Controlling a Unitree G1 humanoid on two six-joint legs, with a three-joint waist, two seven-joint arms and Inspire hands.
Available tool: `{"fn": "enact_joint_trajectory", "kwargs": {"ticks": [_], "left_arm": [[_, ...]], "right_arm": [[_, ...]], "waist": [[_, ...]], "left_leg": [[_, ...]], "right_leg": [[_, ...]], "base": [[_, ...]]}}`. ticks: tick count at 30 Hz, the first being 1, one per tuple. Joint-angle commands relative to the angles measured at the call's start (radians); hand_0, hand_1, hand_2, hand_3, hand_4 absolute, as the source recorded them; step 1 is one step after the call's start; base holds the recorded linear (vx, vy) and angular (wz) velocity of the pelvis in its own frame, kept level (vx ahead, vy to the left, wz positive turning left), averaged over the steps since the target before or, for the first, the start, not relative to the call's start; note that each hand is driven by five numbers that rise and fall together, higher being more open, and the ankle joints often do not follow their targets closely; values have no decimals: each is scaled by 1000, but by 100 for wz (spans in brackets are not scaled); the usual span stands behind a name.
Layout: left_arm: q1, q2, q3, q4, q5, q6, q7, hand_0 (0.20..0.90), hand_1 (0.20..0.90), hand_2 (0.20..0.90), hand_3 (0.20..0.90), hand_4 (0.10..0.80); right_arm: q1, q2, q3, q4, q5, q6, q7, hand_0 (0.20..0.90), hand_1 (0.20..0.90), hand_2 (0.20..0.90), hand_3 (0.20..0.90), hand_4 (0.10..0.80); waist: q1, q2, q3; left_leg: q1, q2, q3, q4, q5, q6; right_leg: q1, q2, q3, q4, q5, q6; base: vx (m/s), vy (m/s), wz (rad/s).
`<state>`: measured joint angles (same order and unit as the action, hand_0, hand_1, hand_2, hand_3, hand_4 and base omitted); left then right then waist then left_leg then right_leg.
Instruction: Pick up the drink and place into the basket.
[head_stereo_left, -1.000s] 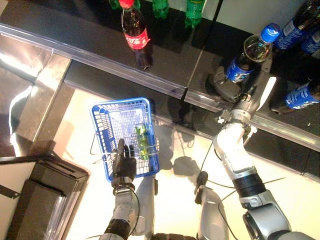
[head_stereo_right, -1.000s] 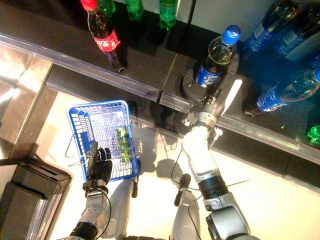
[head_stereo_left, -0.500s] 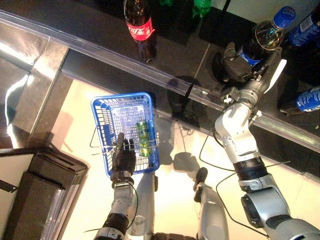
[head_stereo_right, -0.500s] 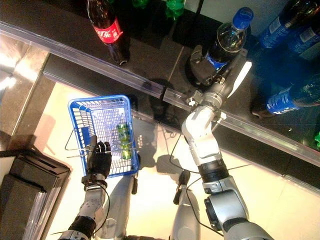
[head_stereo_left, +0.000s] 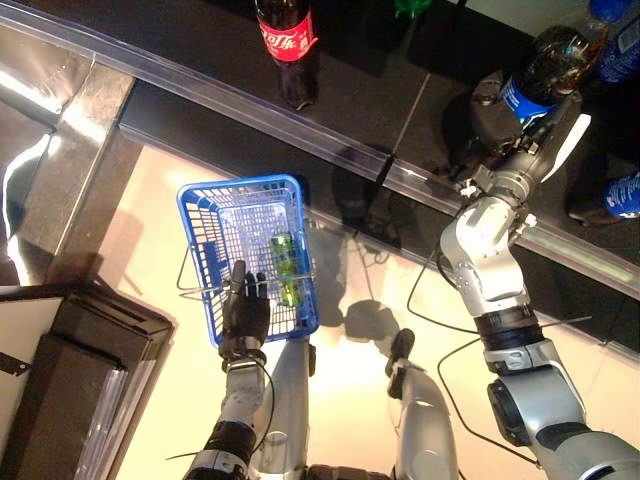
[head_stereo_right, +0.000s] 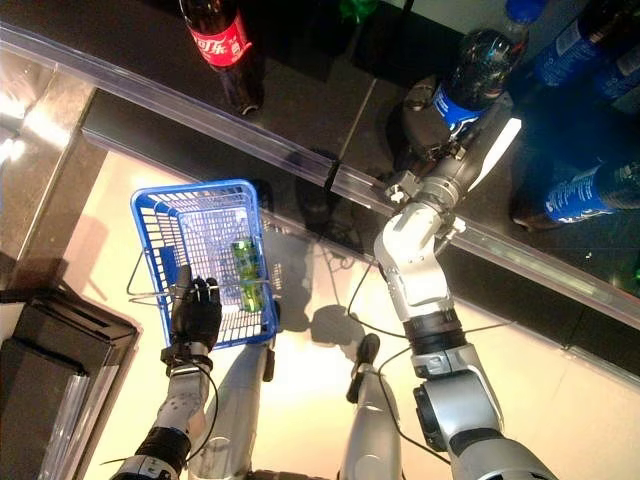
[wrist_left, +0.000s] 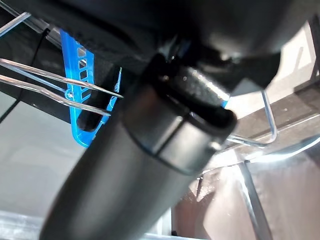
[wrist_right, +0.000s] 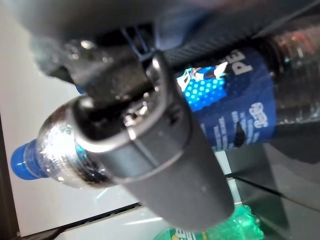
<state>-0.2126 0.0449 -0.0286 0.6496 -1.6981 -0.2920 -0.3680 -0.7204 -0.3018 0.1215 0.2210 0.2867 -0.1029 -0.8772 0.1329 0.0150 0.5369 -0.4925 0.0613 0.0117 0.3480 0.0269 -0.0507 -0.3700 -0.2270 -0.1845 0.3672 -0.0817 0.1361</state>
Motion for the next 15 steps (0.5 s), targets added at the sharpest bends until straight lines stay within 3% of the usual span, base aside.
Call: {"fn": "enact_joint_trajectory", "kwargs": {"ticks": [1, 7, 8, 15], "left_arm": [[127, 29, 48, -113, 8, -60, -77, 300, 300, 300, 200, 100], [145, 25, 75, -124, 23, -67, -59, 300, 300, 300, 200, 100], [196, 32, 113, -136, 70, -75, -32, 300, 300, 300, 200, 100], [296, 55, 201, -167, 183, -67, 12, 300, 300, 300, 200, 100]], "right_arm": [[-40, -47, -76, -213, -82, -83, 23, 300, 300, 300, 200, 100], [-4, -42, -73, -261, -113, -71, 53, 300, 300, 300, 200, 100], [65, -41, -66, -333, -131, -47, 121, 300, 300, 300, 200, 100], [182, -56, -27, -485, -96, 36, 278, 300, 300, 300, 200, 100]], "waist": [[7, -4, -17], [11, 4, -21], [17, 5, -75], [28, 17, -200]], "left_leg": [[26, -16, -45, 108, -34, 27], [71, -15, -51, 115, -18, 15], [121, -7, -65, 105, 7, -2], [280, 1, -75, 10, 37, -28]], "right_leg": [[74, -6, 7, -57, 105, -76], [135, -13, -6, -47, 84, -84], [214, -17, -29, -53, 62, -89], [363, -25, -67, -88, 32, -89]], "base": [[32, -2, 2], [74, 1, 4], [339, -8, 24], [273, 50, 18]]}}
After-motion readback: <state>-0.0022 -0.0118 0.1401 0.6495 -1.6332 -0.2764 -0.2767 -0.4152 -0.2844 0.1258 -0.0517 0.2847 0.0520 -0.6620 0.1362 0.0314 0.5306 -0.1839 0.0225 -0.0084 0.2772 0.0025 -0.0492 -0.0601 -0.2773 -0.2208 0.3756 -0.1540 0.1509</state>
